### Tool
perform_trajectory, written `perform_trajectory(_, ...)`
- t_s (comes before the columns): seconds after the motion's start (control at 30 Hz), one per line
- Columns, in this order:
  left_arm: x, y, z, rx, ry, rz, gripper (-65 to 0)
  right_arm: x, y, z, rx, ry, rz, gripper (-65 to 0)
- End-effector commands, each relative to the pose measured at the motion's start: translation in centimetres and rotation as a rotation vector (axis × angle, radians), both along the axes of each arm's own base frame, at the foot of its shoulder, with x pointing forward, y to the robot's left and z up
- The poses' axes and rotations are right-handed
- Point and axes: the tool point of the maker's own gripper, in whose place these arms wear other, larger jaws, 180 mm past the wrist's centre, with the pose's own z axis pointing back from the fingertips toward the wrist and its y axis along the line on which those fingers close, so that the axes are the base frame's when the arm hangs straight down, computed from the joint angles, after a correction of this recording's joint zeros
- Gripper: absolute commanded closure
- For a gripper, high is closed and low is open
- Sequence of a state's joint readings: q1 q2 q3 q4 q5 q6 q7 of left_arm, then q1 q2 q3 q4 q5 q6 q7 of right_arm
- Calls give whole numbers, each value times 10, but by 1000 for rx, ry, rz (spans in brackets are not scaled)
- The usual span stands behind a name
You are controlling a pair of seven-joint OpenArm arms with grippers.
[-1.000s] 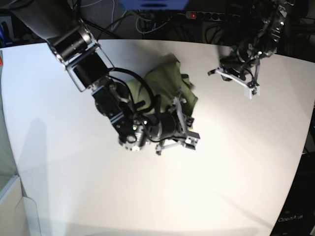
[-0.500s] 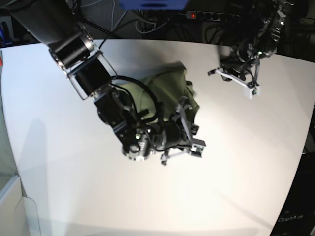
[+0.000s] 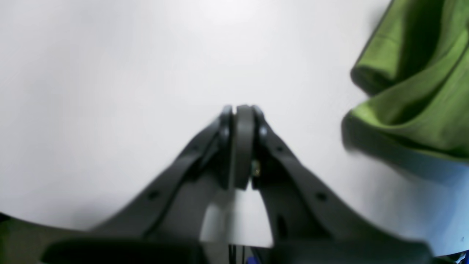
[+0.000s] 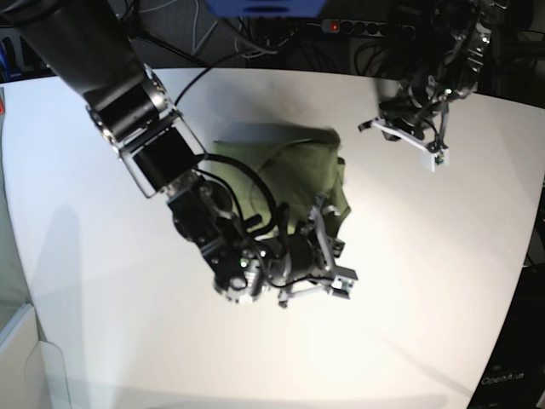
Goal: Fold the T-shirt properly
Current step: 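Move the left gripper to the bundle's edge and grasp it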
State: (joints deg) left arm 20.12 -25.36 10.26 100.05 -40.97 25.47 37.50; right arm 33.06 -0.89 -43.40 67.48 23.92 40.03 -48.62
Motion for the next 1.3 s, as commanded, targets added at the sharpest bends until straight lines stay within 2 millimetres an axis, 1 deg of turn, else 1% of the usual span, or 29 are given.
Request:
perform_trajectory(0.0, -11, -3, -5, -17, 55, -5, -22, 7, 10, 19, 36, -43, 18, -7)
perform_trajectory(0.03, -9, -5, -4, -20, 48, -7, -22, 7, 10, 19, 33, -45, 24, -7)
perform_trajectory(0.13, 7, -9, 5, -34, 11, -13, -22, 6, 11, 19, 34, -46, 27, -6)
perform_trajectory(0.23, 22, -23, 11, -44, -18, -49, -22, 5, 11, 17, 34, -41, 27, -6)
perform_trajectory(0.3, 30, -23, 14, -43, -35, -51, -22, 4, 11, 16, 34, -38, 26, -6)
perform_trajectory(0.43, 53, -32, 29, -67, -94, -47, -22, 3, 11, 15, 34, -37, 26, -6)
perform_trajectory(0.47, 57, -33, 31, -69, -100, -48, -22, 3, 11, 15, 32, -36, 26, -6)
perform_trajectory(0.53, 56, -36, 30, -79, -76, -56, -22, 3, 11, 15, 29, -36, 26, -6)
perform_trajectory(0.57, 57, -34, 31, -79, -74, -52, -22, 3, 11, 15, 29, -36, 26, -6)
perform_trajectory(0.7, 74, -19, 42, -72, -111, -8, -22, 4, 7, 13, 25, -34, 22, -6)
perform_trajectory(0.83, 91, -17, 52, -60, -156, -9, -22, 4, 5, 11, 20, -32, 18, -6)
perform_trajectory(1.0, 109, -34, 65, -104, -197, -12, -22, 4, 5, 11, 20, -32, 18, -6)
perform_trajectory(1.1, 108, -36, 54, -113, -166, 5, -22, 4, 5, 11, 20, -32, 18, -6)
perform_trajectory(1.2, 104, -30, 37, -102, -124, 27, -22, 4, 5, 11, 20, -32, 18, -6)
perform_trajectory(1.27, 102, -29, 31, -100, -108, 34, -22, 4, 4, 11, 19, -32, 18, -6)
